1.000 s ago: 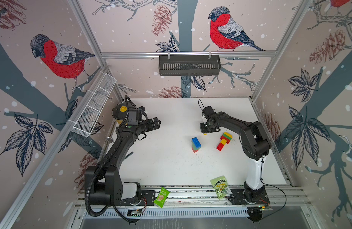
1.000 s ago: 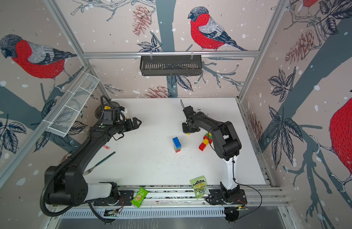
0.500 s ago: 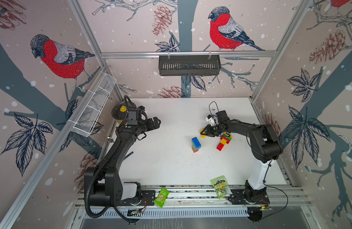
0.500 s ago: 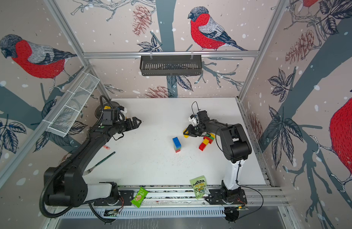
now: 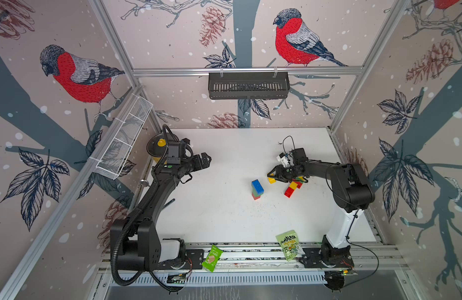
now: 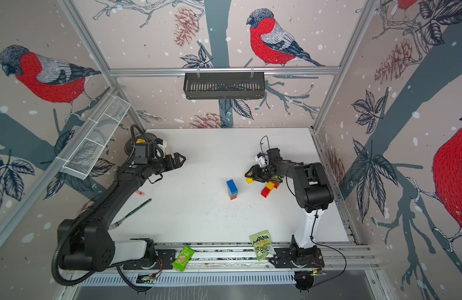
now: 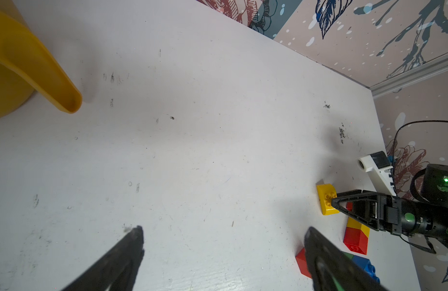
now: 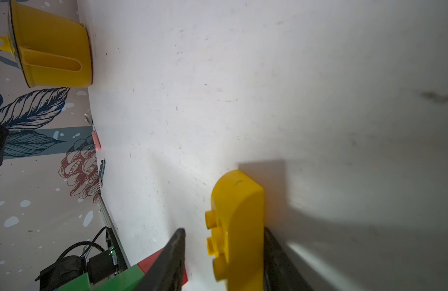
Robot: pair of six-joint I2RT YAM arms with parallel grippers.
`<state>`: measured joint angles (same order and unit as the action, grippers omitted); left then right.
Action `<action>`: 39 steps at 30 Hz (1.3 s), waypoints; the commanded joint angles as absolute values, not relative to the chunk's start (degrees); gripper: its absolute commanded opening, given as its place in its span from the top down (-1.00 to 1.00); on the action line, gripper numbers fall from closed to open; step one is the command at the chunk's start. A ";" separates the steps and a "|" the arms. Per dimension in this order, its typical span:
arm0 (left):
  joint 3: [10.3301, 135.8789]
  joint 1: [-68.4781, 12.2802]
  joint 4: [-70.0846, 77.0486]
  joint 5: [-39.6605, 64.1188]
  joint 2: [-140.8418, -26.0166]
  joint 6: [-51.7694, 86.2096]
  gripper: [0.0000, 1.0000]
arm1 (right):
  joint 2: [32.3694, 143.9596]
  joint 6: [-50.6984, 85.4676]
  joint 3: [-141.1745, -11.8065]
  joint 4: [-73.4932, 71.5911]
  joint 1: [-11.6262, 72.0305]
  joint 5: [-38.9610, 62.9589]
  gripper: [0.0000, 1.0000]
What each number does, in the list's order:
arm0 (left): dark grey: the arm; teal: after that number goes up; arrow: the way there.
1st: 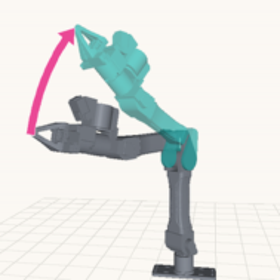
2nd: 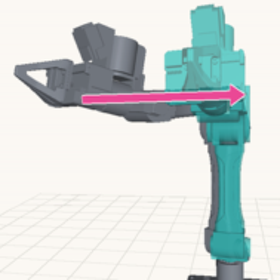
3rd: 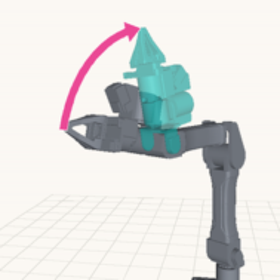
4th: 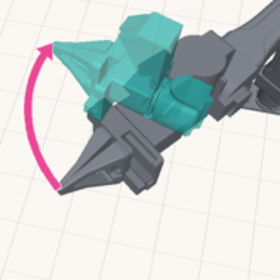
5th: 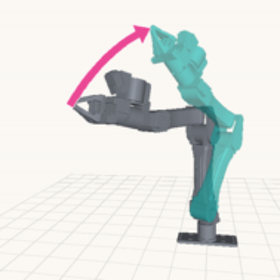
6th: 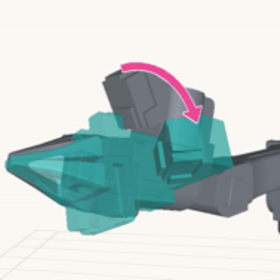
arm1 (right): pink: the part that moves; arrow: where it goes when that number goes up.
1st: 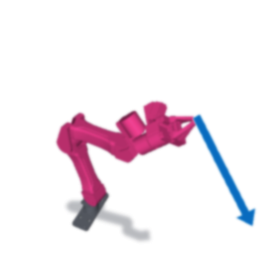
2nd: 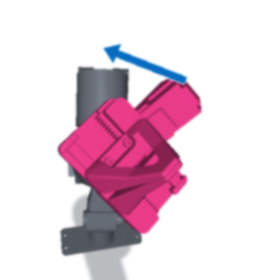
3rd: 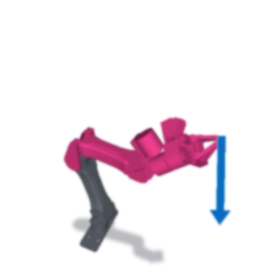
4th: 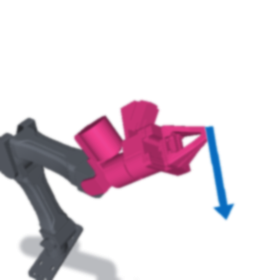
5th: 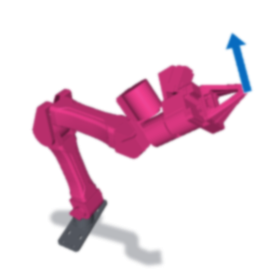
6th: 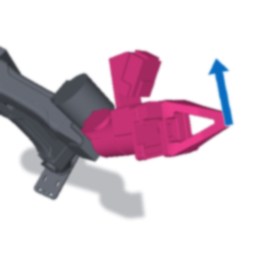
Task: Assemble an ice cream with lego
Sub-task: Adjust the lego brick at the center of the board, then pick up the lego brick from the center of the board.
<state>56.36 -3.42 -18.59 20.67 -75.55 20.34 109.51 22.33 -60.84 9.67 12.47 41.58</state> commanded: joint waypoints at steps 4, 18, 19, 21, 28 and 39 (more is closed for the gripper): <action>58.41 -3.25 -17.46 22.51 -74.41 21.13 -0.97 | 105.86 20.36 -65.79 18.77 14.47 23.15 -0.19; 55.31 -3.26 -14.69 23.29 -66.34 20.26 -0.97 | 106.91 18.65 -78.15 34.66 28.18 -3.06 -0.15; 54.81 -3.25 -14.24 23.21 -65.80 20.08 -0.97 | 107.24 18.63 -78.20 34.54 28.17 -2.97 -0.15; 54.06 -3.25 -13.63 22.90 -65.04 20.01 -0.97 | 108.11 18.37 -78.22 34.54 28.44 -2.72 -0.14; 54.76 -3.24 -15.04 22.32 -65.48 20.31 -0.97 | 110.99 17.66 -78.48 35.32 28.92 -3.50 -0.11; 55.02 -3.25 -14.95 21.93 -65.83 20.08 -0.97 | 113.46 17.37 -79.18 34.80 29.27 -3.07 0.08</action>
